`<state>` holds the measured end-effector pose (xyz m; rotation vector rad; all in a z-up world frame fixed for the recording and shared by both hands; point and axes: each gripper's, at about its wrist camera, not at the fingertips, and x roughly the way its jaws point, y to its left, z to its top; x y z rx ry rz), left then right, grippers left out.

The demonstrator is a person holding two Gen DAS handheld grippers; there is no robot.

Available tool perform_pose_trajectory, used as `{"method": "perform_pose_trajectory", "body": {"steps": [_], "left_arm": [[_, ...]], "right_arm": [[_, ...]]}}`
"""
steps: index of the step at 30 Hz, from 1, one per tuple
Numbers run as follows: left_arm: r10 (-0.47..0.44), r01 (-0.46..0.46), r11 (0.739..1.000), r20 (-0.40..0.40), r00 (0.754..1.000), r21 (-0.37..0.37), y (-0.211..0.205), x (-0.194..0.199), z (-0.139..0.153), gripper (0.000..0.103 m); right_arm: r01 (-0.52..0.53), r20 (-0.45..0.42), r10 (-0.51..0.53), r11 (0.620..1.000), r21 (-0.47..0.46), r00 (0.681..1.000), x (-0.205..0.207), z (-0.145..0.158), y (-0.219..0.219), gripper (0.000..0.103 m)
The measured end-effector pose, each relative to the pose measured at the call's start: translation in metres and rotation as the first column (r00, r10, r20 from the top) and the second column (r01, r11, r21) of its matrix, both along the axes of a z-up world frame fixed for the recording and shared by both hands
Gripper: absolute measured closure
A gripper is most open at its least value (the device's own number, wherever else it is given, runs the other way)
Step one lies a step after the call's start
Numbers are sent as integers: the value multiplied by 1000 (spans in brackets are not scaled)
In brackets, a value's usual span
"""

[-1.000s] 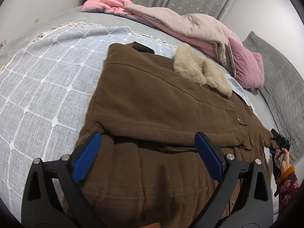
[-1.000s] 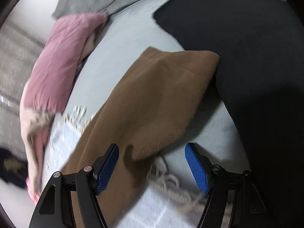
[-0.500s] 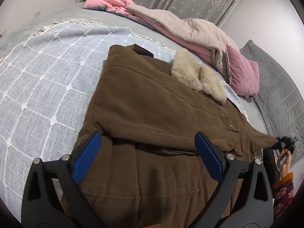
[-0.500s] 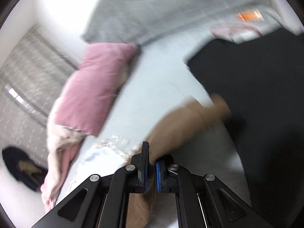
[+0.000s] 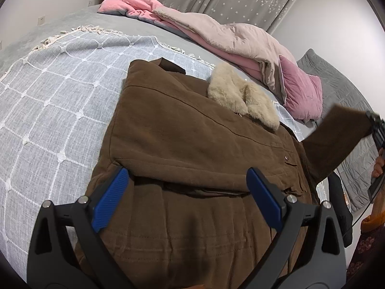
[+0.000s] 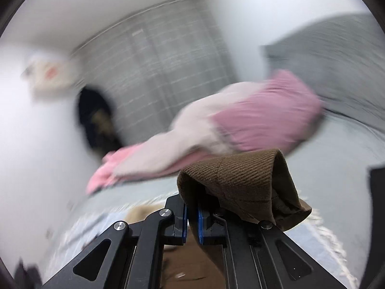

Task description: Fold large clothes

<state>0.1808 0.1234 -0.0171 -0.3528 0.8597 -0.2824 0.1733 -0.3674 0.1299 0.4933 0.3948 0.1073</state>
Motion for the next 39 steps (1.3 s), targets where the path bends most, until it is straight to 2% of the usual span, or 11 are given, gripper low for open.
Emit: {"method": "perform_pose_trajectory", "body": {"steps": [7, 8, 10, 13, 15, 19, 24, 29, 31, 34, 39], "left_arm": [[-29, 29, 1000, -4, 1000, -2, -3, 0, -1, 5], [-33, 33, 999, -5, 999, -1, -4, 0, -2, 5], [-45, 45, 999, -9, 999, 4, -8, 0, -3, 5], [-64, 64, 998, -15, 998, 24, -16, 0, -4, 5], [-90, 90, 995, -15, 996, 40, -27, 0, -3, 5], [-204, 202, 970, 5, 979, 136, -68, -1, 5, 5], [-408, 384, 860, 2, 913, 336, -154, -3, 8, 5], [-539, 488, 742, -23, 842, 460, -223, -1, 2, 5], [-540, 490, 720, -48, 841, 491, -237, 6, -4, 19], [-504, 488, 741, -98, 858, 461, -239, 22, -10, 71], [-298, 298, 941, -25, 954, 161, -170, 42, 9, 88]], "right_arm": [[-406, -172, 394, 913, -41, 903, 36, -35, 158, 88], [-470, -211, 458, 883, -5, 863, 38, -50, 180, 84], [-611, -336, 622, 777, 152, 708, 52, -97, 219, 48], [-621, -493, 639, 750, 228, 590, 56, -151, 247, 41], [-614, -482, 641, 752, 239, 597, 47, -158, 244, 41], [-517, -354, 614, 788, 335, 706, 25, -153, 191, 41], [-290, -310, 406, 887, 360, 860, -3, -162, 114, 40], [-136, -325, 262, 922, 361, 909, -4, -189, 76, 40], [-84, -381, 232, 927, 365, 895, 2, -208, 63, 40], [-44, -429, 221, 922, 384, 876, 4, -232, 50, 40], [-22, -428, 235, 894, 448, 873, -8, -252, 32, 42]]}}
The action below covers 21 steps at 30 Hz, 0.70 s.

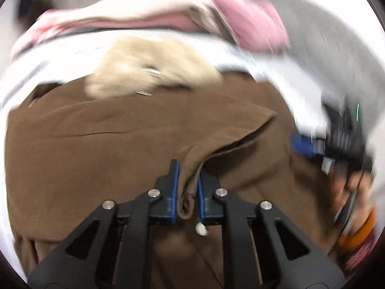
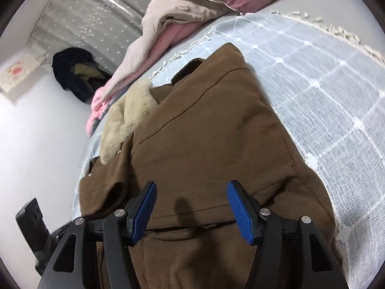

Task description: Fold large clothes

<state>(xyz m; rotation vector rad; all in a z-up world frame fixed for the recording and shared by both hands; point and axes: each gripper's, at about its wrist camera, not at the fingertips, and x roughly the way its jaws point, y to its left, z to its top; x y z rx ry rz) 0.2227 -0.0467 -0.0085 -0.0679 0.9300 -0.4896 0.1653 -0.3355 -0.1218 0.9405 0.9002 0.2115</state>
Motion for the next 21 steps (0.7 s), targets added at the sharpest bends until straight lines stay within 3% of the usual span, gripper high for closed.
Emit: {"method": "perform_pose_trajectory", "body": {"steps": [2, 4, 6, 7, 9, 14, 15, 16, 17, 19, 21], "left_arm": [[138, -142, 987, -57, 989, -72, 40, 10, -3, 87], [192, -205, 974, -133, 972, -98, 69, 18, -11, 85], [180, -208, 968, -191, 965, -140, 83, 22, -18, 75], [176, -208, 966, -201, 964, -151, 86, 22, -19, 66], [160, -192, 969, -198, 967, -154, 81, 21, -19, 59], [83, -114, 985, -231, 970, -127, 41, 29, -33, 59], [83, -110, 989, -233, 969, -103, 34, 29, -36, 67], [82, -102, 992, -230, 970, -76, 29, 30, -36, 87], [59, -73, 996, -212, 975, -60, 24, 25, -33, 93], [13, -22, 998, -168, 986, -56, 19, 11, -21, 94], [45, -38, 998, -126, 991, 56, 18, 2, -21, 92]], "right_arm": [[10, -3, -10, 1000, 21, 1000, 0, -2, -5, 42], [16, -6, -16, 999, 35, 1000, -2, -1, -8, 41], [28, -8, -27, 998, 64, 1000, -4, 3, -12, 41], [33, -7, -33, 997, 72, 999, -5, 4, -15, 41], [58, 11, -59, 995, 81, 998, -11, 10, -24, 40], [172, 24, -173, 985, 27, 985, -30, 22, -49, 40], [188, 15, -188, 982, -2, 982, -32, 20, -51, 40], [204, 0, -204, 978, -43, 979, -34, 19, -53, 40], [213, -28, -217, 971, -110, 976, -33, 16, -56, 40], [197, -70, -216, 958, -209, 974, -30, 8, -53, 40], [158, -135, -216, 925, -345, 967, -21, -5, -47, 40]]}}
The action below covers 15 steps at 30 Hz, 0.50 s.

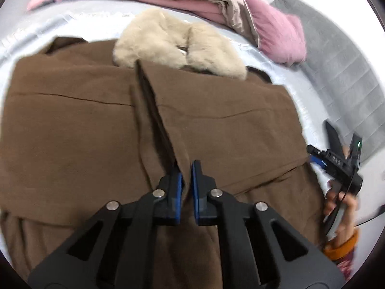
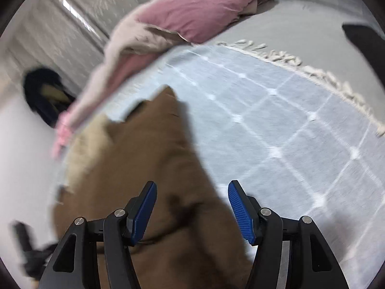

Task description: Fold large clothes

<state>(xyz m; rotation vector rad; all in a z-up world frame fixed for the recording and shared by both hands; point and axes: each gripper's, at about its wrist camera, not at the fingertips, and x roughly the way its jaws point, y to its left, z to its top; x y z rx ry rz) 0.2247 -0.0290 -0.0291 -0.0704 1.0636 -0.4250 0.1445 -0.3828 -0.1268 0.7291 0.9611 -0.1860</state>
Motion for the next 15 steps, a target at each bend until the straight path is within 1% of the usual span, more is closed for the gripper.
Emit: {"method": "perform_pose_trajectory", "body": {"steps": [1, 2, 3, 5, 6, 7, 8, 9, 10, 11, 12, 13, 14, 15], "left_arm": [[23, -24, 995, 13, 1000, 100, -1, 0, -7, 90], [37, -39, 984, 14, 999, 175, -1, 1, -15, 89], [38, -40, 977, 14, 999, 209, 1, 1, -21, 89], [40, -45, 979, 28, 999, 197, 8, -5, -16, 89], [45, -48, 981, 23, 999, 187, 11, -7, -14, 85], [52, -53, 984, 13, 999, 170, 15, -12, -10, 78], [60, -60, 985, 3, 998, 160, 21, -17, -5, 74], [65, -64, 986, 1, 998, 157, 22, -21, -1, 64], [69, -68, 985, 1, 998, 156, 31, -30, 5, 49], [65, -64, 986, 0, 998, 151, 35, -37, 10, 39], [58, -58, 990, 6, 998, 131, 42, -46, 17, 24], [55, -57, 992, 20, 998, 112, 48, -51, 24, 21], [55, -59, 994, 38, 998, 95, 57, -62, 32, 21], [57, -61, 994, 46, 997, 96, 63, -70, 38, 20]], "right_arm": [[-1, -44, -1, 999, -37, 999, 4, -8, 1, 41], [0, -39, -1, 999, -32, 999, -2, -10, -2, 41], [12, -27, -13, 999, -36, 1000, -4, -10, -3, 41], [3, -44, -6, 998, -64, 999, -4, -4, -1, 41], [0, -47, -3, 997, -75, 999, -5, 1, 0, 41], [-8, -42, 5, 997, -74, 999, -6, 6, 0, 40], [-15, -37, 13, 998, -66, 999, -8, 9, 0, 39], [-27, -25, 26, 999, -45, 999, -9, 15, -1, 39], [-36, -11, 36, 999, -25, 999, -12, 21, -1, 39], [-43, 14, 43, 999, -3, 999, -16, 31, -1, 39], [-48, 34, 48, 999, 5, 998, -19, 39, -1, 39], [-57, 57, 57, 998, 6, 997, -25, 50, 0, 38], [-63, 70, 63, 998, 4, 996, -25, 55, 2, 38], [-75, 90, 75, 997, -1, 993, -33, 64, 5, 35]]}}
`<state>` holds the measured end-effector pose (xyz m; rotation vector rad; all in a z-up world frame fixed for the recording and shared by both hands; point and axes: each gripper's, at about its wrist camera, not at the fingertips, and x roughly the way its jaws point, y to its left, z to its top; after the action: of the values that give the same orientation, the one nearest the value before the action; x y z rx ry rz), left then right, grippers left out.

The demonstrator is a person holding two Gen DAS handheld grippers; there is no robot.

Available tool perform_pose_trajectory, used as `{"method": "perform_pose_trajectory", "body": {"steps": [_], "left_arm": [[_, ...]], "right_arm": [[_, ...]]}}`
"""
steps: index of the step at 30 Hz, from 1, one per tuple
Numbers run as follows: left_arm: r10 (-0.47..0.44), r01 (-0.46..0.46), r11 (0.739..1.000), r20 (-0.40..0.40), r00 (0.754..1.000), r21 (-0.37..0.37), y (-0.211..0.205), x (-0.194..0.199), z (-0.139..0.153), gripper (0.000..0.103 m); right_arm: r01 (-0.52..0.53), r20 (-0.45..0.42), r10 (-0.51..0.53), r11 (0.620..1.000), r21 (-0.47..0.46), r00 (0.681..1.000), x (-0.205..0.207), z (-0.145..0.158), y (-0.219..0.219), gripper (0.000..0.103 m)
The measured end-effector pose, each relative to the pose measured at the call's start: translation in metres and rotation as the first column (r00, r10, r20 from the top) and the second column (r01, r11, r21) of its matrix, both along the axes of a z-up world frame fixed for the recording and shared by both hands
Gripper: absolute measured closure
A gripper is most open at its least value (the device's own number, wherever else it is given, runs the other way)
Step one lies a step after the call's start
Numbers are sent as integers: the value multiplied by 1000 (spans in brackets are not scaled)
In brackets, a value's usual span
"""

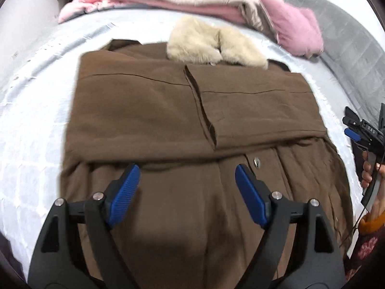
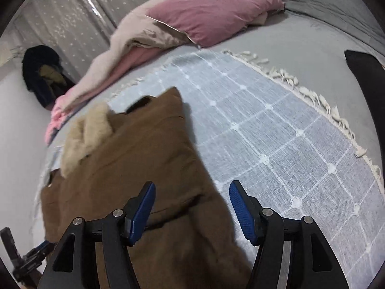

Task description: Fold large clothes

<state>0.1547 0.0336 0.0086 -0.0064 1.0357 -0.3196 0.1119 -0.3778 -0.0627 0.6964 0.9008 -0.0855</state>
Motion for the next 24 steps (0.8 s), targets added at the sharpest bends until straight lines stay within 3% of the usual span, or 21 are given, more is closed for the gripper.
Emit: {"method": "perform_pose_trajectory", "body": {"steps": [4, 10, 16, 24], "left_arm": [[10, -10, 1000, -2, 1000, 4, 27, -29, 17, 19], [26, -26, 1000, -4, 1000, -12, 67, -77, 27, 15], [25, -26, 1000, -87, 996, -11, 108, -117, 5, 15], [50, -54, 998, -220, 974, -12, 151, -154, -36, 15]], "right_arm": [[-78, 38, 78, 997, -5, 996, -31, 23, 12, 29], [-174, 18, 174, 984, 23, 985, -93, 33, 9, 28], [-222, -34, 226, 971, 92, 974, -146, 11, -2, 27], [-267, -155, 295, 947, 178, 943, -193, -42, -4, 27]]}}
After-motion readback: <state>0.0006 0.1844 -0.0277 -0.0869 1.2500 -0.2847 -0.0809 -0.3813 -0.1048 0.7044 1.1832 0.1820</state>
